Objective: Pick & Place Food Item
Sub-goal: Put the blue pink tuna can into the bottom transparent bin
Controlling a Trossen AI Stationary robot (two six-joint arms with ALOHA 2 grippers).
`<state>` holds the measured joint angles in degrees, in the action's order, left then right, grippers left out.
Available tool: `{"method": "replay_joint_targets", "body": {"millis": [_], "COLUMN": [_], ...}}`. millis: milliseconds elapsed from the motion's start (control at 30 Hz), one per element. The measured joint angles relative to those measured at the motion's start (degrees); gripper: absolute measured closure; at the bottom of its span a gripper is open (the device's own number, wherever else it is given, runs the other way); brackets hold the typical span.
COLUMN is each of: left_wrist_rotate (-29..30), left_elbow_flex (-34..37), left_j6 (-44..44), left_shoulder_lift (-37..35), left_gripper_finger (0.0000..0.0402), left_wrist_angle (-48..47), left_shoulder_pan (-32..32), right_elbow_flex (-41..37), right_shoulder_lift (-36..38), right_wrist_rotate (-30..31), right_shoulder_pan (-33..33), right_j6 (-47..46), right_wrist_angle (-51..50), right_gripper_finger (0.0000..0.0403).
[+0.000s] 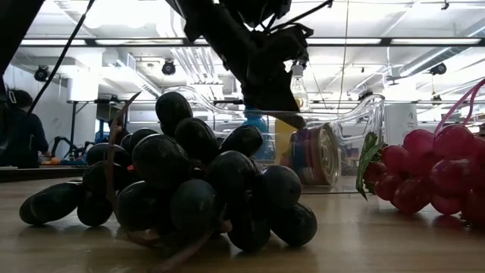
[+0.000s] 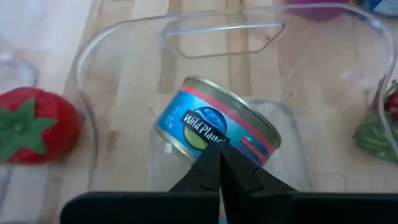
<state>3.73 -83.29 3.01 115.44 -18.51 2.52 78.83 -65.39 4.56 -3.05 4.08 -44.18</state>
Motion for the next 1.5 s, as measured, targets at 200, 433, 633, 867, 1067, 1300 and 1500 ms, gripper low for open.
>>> {"method": "replay_joint_targets", "body": {"millis": [200, 433, 633, 867, 1067, 1300, 1500], "left_wrist_rotate": [0.7, 1.2, 1.2, 0.8, 0.1, -2.1, -4.5], "left_elbow_flex": [0.1, 0.1, 0.0, 0.0, 0.1, 0.0, -0.1], "left_j6": [0.1, 0.4, 0.0, -0.1, 0.0, 0.4, 0.4], "left_shoulder_lift": [0.0, 0.1, -1.3, -1.9, -0.9, 1.2, 1.3], "left_gripper_finger": [0.0401, 0.0401, 0.0401, 0.0401, 0.0401, 0.0401, 0.0401], "left_wrist_angle": [-5.2, -6.8, -6.0, 1.7, 6.8, 7.3, 6.9], "left_shoulder_pan": [0.0, -0.1, -0.1, 0.0, 0.0, 0.0, 0.0], "right_elbow_flex": [0.0, 0.0, 0.0, 0.0, 0.0, 0.0, 0.0], "right_shoulder_lift": [0.0, 0.0, 0.0, 0.0, 0.0, 0.0, 0.0], "right_wrist_rotate": [0.0, 0.0, 0.0, 0.0, 0.0, 0.0, 0.0], "right_shoulder_pan": [0.0, 0.0, 0.0, 0.0, 0.0, 0.0, 0.0], "right_j6": [0.0, 0.0, 0.0, 0.0, 0.0, 1.0, 1.1], "right_wrist_angle": [0.0, 0.0, 0.0, 0.0, 0.0, 0.0, 0.0], "right_gripper_finger": [0.0394, 0.0394, 0.0394, 0.0394, 0.0394, 0.0394, 0.0394]}}
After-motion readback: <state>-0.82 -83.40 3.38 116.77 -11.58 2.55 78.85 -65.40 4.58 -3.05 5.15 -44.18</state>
